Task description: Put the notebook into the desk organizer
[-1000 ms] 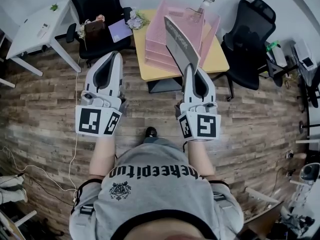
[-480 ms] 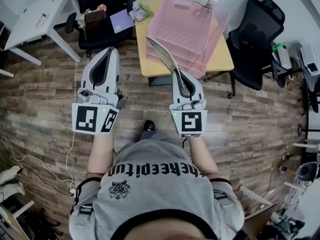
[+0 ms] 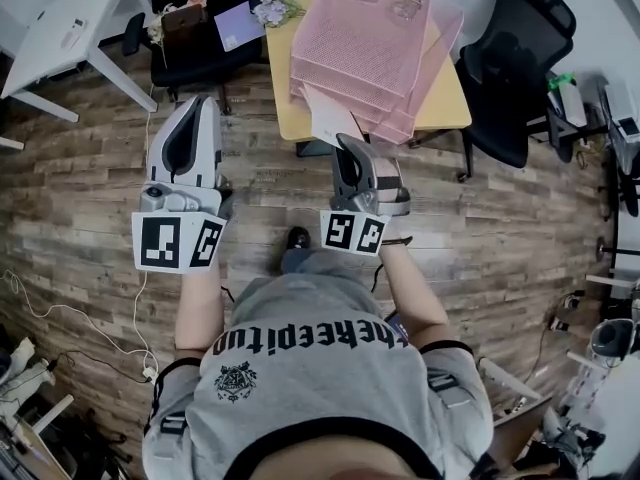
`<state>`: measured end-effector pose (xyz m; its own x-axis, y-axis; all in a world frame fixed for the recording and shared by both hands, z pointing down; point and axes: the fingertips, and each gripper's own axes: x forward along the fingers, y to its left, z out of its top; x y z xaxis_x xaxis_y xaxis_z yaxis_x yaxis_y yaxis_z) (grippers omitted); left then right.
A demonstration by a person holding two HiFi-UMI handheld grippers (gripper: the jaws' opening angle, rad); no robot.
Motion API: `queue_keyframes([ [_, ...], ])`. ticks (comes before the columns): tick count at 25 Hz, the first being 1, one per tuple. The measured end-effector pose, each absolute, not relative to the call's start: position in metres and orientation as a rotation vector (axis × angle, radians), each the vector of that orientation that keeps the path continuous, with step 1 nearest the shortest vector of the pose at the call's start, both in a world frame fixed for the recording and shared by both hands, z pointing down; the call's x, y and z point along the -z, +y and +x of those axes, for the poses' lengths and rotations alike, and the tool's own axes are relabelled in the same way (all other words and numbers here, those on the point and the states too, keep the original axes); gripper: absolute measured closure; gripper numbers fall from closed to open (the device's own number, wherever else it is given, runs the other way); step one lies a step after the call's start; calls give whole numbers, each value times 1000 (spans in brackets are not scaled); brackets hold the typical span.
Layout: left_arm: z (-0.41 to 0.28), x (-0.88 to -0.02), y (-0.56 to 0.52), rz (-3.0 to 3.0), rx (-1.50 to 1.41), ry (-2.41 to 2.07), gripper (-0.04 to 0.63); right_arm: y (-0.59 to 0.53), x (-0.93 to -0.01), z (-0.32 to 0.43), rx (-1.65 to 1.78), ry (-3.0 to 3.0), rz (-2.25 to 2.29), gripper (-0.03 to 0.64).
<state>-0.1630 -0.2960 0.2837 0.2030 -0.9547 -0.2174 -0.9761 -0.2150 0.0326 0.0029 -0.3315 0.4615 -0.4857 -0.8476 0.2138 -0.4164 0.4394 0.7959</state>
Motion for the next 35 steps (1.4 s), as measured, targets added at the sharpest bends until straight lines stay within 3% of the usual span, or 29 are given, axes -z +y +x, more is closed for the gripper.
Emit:
queue_keyframes([
  [18, -167, -289, -295, -2331, -261, 1918, 592, -352, -500, 5, 1262, -1785, 877, 606],
  [35, -174, -300, -299, -2313, -217, 1967, 592, -395, -567, 5, 1069, -1719, 770, 606],
])
